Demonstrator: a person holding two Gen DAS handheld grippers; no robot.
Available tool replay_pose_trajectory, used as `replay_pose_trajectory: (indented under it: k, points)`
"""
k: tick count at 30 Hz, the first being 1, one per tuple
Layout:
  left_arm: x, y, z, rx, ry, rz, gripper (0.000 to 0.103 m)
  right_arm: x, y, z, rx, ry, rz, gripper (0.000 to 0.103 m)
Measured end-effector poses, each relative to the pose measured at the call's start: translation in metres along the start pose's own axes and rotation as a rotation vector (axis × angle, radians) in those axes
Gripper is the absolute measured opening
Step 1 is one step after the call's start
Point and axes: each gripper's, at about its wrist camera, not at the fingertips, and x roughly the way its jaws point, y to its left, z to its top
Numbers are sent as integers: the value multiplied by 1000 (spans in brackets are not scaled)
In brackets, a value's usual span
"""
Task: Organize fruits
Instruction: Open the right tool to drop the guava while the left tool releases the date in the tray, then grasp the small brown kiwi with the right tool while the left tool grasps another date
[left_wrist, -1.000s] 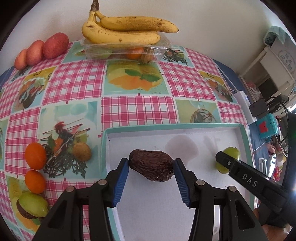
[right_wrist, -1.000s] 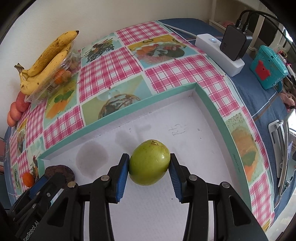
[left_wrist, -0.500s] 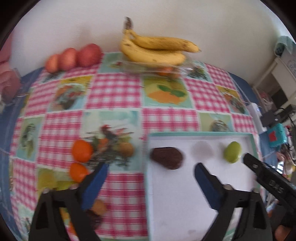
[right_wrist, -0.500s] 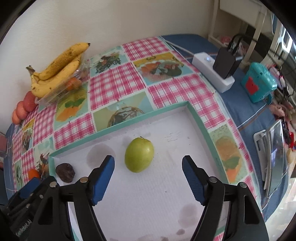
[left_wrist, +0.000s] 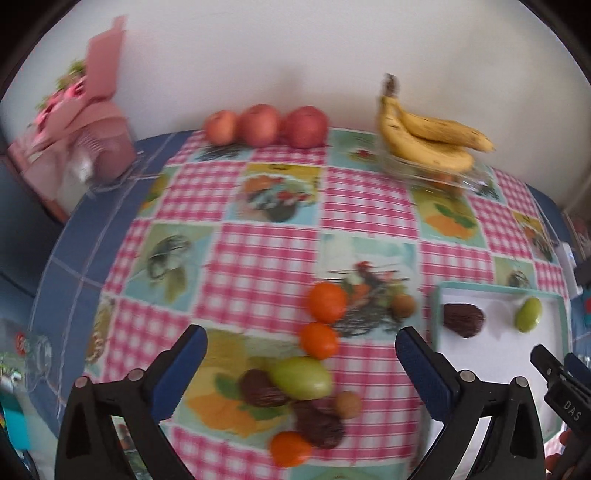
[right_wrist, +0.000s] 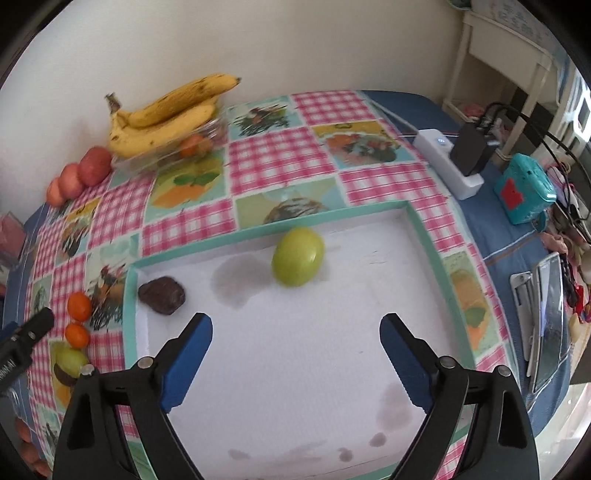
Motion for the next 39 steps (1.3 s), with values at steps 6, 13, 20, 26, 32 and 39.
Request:
replay_pose_trajectory:
  k: [6, 13, 20, 26, 32, 39]
  points:
    - [-7, 55, 0, -96, -17, 72, 103, -5, 34, -6, -85, -20, 25, 92]
    - [-15, 103, 1, -137, -71, 156, 103, -10, 76, -11, -165, -44, 75, 92]
    - [-23, 129, -3, -151, -134, 193, 103, -15, 121, -19, -227, -60, 141, 92]
    - [-27, 135, -5, -156, -186, 130, 103, -20, 148, -24, -247, -60, 204, 92]
    - [-25, 140, -5, -222, -185, 42, 103, -21, 168, -28, -246, -61, 272, 92]
    - [2, 125, -8, -200, -52, -5, 103, -15, 179, -33, -276, -32, 279, 92]
